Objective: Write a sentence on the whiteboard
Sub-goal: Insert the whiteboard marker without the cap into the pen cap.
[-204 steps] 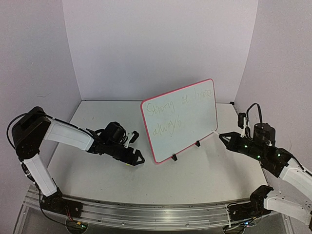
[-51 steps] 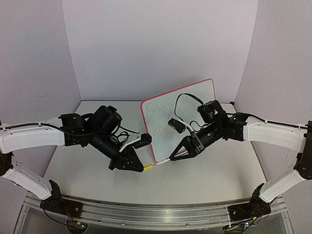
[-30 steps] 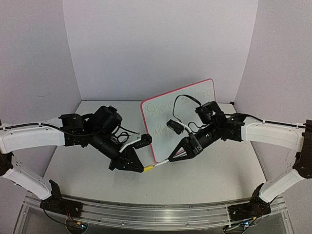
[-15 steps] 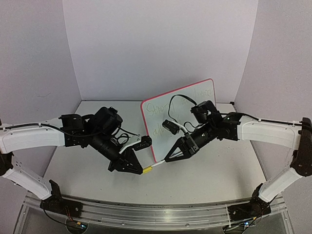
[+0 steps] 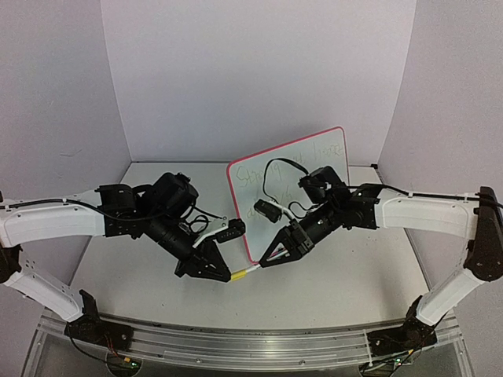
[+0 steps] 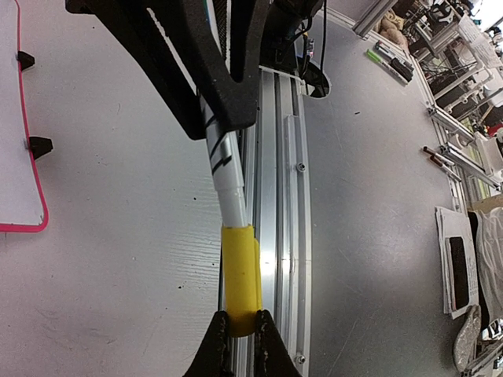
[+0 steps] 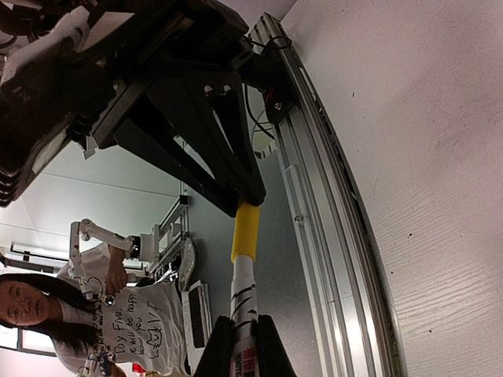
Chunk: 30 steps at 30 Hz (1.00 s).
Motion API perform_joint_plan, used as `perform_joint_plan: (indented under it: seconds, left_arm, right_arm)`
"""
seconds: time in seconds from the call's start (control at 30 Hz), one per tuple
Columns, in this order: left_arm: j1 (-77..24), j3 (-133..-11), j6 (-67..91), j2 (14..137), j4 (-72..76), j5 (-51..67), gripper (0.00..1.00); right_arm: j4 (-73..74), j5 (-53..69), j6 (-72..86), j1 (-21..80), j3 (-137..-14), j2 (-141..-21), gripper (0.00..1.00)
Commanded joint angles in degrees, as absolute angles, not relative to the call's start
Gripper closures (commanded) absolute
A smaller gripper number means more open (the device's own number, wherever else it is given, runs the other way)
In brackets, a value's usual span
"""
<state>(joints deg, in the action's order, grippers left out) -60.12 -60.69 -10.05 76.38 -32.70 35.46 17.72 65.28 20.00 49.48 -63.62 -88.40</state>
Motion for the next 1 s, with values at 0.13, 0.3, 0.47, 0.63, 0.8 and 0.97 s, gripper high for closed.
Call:
perform_joint_plan:
  seconds: [0.13, 0.3, 0.47, 0.63, 0.8, 0.97]
  left_arm:
    - [-60.5, -62.6, -7.9, 76.7, -24.6, 36.3, 1.00]
    - [-60.5, -62.3, -7.3, 76.2, -22.7, 35.2, 1.00]
    - [-60.5, -62.0, -6.5, 75.9, -20.7, 34.8, 1.00]
    - [-60.5, -62.1, -6.1, 75.8, -19.1, 34.3, 1.00]
    - [-60.5, -62.1, -5.7, 75.4, -17.4, 33.7, 1.00]
    - [-60.5, -62.1, -5.0, 75.4, -15.2, 33.4, 1.00]
  right_arm:
    - [15.2, 63.8, 19.6, 52.7, -66.8, -91.7, 1.00]
    - [12.7, 64.7, 20.7, 54.1, -67.1, -93.2, 1.00]
    - [11.2, 65.2, 21.4, 55.1, -67.4, -94.6, 1.00]
    - [10.9, 65.6, 21.4, 55.9, -68.1, -95.5, 1.00]
    - [10.7, 65.7, 21.4, 56.6, -68.5, -95.8, 1.00]
    - [10.3, 65.7, 21.4, 57.2, -68.7, -96.1, 1.00]
